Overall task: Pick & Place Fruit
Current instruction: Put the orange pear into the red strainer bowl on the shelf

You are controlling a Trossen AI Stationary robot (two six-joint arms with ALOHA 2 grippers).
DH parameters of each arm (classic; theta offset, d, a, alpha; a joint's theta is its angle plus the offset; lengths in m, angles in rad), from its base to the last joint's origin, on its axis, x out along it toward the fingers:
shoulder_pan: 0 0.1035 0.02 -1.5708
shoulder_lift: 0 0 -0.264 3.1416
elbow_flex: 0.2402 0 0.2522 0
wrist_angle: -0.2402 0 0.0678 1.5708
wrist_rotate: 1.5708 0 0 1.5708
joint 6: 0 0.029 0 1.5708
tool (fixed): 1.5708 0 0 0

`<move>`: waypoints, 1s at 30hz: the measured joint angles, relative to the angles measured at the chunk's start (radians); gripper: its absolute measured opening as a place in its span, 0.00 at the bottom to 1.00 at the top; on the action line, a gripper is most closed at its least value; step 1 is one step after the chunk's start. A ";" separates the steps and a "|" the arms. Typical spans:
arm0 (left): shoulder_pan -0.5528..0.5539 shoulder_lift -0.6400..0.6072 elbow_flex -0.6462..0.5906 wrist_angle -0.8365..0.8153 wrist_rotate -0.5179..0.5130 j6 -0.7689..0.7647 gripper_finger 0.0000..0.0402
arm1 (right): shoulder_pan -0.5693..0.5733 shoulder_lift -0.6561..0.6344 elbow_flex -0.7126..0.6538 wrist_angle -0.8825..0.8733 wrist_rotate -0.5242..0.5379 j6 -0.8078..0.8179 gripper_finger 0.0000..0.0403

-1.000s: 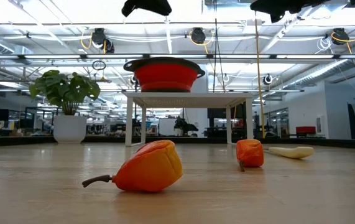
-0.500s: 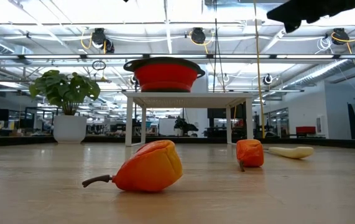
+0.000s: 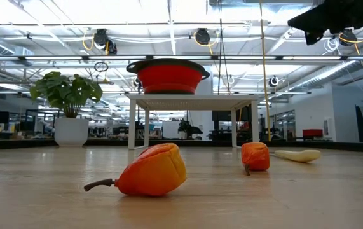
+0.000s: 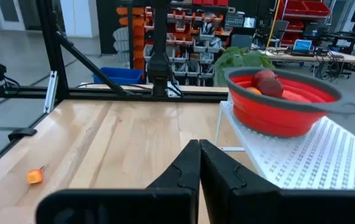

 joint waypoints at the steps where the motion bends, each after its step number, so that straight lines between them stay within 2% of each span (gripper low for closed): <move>1: -0.005 0.000 0.000 -0.004 0.012 0.000 0.02 | 0.000 -0.014 -0.011 0.001 0.000 0.003 0.00; 9: -0.043 0.000 0.000 -0.086 0.042 -0.140 0.02 | 0.000 -0.116 -0.110 0.010 0.002 0.059 0.00; 15: -0.081 0.004 0.000 -0.090 0.042 -0.236 0.01 | 0.000 -0.170 -0.174 0.080 0.003 0.060 0.00; 22: -0.115 0.102 0.001 -0.055 0.038 -0.352 0.00 | 0.000 -0.238 -0.211 0.079 0.000 0.130 0.00; 30: -0.143 0.227 0.001 -0.034 0.143 -0.590 0.00 | 0.000 -0.308 -0.228 0.082 0.001 0.132 0.00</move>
